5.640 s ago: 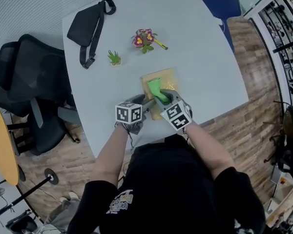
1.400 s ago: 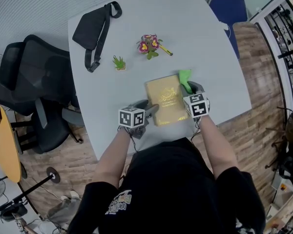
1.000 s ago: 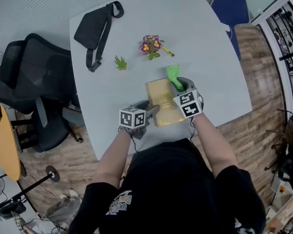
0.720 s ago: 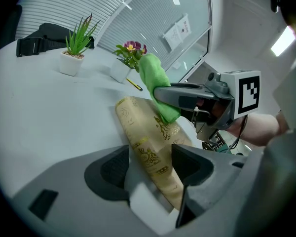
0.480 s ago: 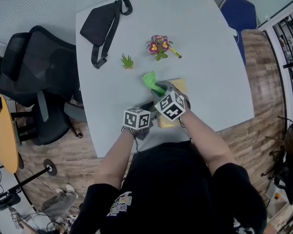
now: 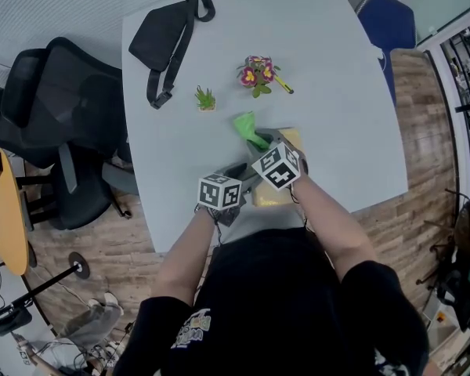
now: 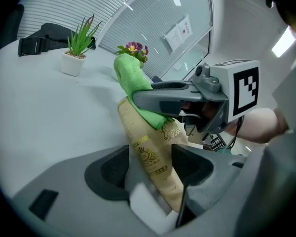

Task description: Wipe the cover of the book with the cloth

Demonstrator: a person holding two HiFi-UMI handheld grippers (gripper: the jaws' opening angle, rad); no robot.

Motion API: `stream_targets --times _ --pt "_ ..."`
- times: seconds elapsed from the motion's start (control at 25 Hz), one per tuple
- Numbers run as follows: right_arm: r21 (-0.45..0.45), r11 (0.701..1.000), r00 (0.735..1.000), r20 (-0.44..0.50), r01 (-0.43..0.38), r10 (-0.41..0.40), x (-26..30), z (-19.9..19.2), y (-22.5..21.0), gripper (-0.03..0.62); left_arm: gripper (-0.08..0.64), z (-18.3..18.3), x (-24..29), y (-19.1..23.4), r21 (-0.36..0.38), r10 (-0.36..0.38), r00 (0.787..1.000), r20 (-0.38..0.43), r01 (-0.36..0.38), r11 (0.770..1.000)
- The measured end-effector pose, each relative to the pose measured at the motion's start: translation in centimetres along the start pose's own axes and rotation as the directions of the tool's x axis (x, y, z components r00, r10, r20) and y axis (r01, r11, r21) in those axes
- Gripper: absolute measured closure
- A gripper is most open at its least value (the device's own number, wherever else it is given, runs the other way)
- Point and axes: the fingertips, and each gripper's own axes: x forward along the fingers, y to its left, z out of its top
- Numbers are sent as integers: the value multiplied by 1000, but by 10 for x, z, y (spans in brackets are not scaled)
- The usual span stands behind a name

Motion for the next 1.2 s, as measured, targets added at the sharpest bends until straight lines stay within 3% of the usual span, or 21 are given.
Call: stream_targets --times 0.32,0.68,1.2 --pt "121 987 994 5 104 -105 -18 -21 -46 494 291 0 0 0 -2 4 1000 1 -4 1000" --pt "254 945 978 -4 205 -211 -44 -51 -92 494 291 0 1 1 -7 0 1000 -3 0 1000" --pt "360 889 956 -44 285 -289 -74 -88 -106 494 291 0 0 3 -7 -3 1000 -6 3 1000"
